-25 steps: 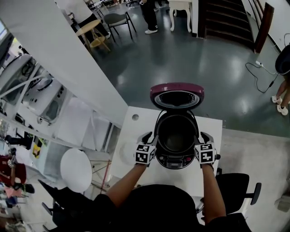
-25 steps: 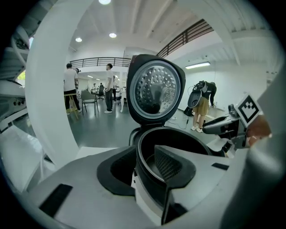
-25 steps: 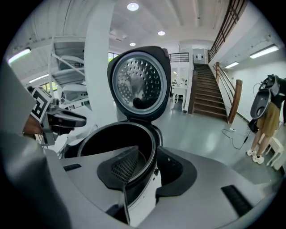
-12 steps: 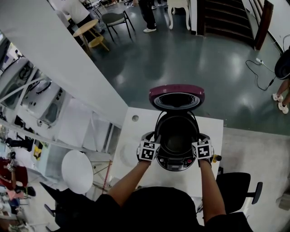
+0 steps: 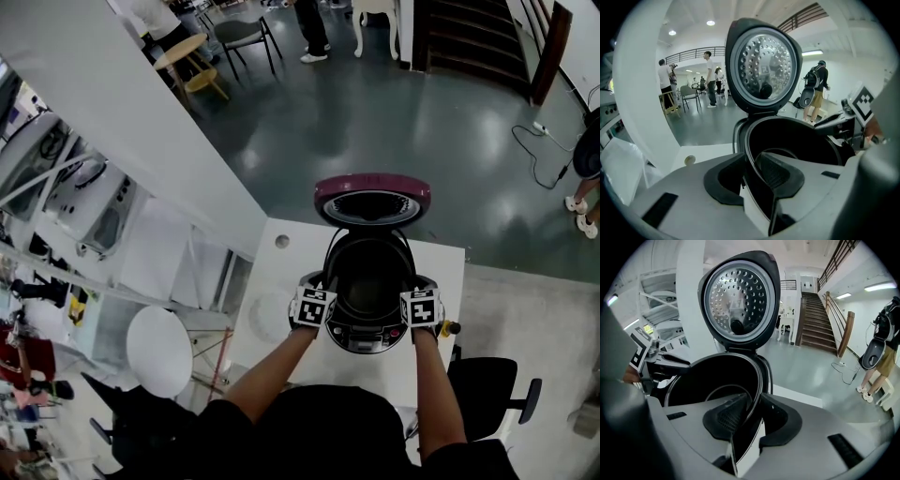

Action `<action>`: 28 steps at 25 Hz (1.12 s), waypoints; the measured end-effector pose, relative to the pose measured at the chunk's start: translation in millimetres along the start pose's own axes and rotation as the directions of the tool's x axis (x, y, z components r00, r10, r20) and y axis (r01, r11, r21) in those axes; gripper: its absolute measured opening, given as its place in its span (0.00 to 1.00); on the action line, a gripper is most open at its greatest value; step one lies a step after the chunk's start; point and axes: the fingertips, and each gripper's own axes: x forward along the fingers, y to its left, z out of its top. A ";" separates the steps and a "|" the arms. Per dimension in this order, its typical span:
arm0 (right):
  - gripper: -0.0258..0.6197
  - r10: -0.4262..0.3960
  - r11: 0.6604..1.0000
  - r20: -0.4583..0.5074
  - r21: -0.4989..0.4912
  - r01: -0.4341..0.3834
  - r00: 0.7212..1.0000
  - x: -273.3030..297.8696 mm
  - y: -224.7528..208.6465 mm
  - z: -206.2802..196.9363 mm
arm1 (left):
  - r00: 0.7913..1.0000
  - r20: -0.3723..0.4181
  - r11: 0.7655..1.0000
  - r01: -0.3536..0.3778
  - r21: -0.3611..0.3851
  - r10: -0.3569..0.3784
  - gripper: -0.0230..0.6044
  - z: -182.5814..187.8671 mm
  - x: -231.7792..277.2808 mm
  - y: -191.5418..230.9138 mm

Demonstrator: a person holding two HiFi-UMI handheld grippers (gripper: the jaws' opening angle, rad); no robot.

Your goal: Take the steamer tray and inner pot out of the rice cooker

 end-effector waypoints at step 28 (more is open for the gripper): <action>0.10 0.049 0.990 0.123 0.125 -0.064 0.991 -33.6 -2.2 32.5 | 0.995 0.091 0.987 -0.036 -0.157 0.051 0.10 24.4 -41.1 -1.8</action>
